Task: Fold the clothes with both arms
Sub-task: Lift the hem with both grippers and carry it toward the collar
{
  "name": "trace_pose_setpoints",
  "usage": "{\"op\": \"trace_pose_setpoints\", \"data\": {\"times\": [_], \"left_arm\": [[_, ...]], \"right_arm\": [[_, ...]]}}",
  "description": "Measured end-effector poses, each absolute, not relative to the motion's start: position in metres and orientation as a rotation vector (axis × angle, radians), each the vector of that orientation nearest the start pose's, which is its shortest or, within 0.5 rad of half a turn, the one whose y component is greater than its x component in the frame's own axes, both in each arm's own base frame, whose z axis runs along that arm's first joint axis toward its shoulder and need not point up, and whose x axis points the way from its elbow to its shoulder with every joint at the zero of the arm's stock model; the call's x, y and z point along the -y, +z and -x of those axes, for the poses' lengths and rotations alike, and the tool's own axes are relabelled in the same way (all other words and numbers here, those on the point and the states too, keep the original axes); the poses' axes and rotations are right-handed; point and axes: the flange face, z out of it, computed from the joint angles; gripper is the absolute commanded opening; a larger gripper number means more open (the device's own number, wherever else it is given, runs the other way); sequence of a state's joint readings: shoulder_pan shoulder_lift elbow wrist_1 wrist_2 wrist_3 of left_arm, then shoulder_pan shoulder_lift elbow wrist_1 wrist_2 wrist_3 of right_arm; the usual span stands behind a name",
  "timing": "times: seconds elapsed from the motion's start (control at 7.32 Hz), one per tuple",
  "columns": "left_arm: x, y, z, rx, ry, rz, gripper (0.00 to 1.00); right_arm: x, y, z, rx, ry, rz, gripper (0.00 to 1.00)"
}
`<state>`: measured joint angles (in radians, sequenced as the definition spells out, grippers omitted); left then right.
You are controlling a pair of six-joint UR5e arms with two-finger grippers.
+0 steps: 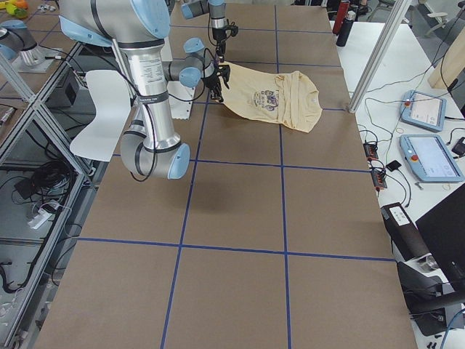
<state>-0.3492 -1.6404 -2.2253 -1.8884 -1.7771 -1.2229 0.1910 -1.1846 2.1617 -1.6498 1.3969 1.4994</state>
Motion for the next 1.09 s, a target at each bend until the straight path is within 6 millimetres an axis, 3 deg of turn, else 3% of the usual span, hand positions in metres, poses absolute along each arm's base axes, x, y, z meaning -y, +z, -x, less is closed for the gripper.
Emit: {"op": "trace_pose_setpoints", "data": {"times": [0.27, 0.55, 0.82, 1.09], "left_arm": [[0.250, 0.256, -0.359, -1.090, 0.122, -0.164, 0.00], [0.232, 0.237, -0.349, -1.134, 0.149, -0.148, 0.00], [0.205, 0.218, -0.345, -1.188, 0.208, -0.124, 0.00], [0.195, 0.207, -0.341, -1.219, 0.208, -0.095, 0.00]], "right_arm": [[0.219, 0.217, 0.438, 0.886, 0.150, -0.252, 0.00], [0.174, 0.217, 0.396, 0.919, 0.066, -0.210, 0.00], [0.140, 0.199, 0.364, 0.960, -0.011, -0.168, 0.00], [0.137, 0.192, 0.353, 0.972, -0.012, -0.164, 0.00]]}}
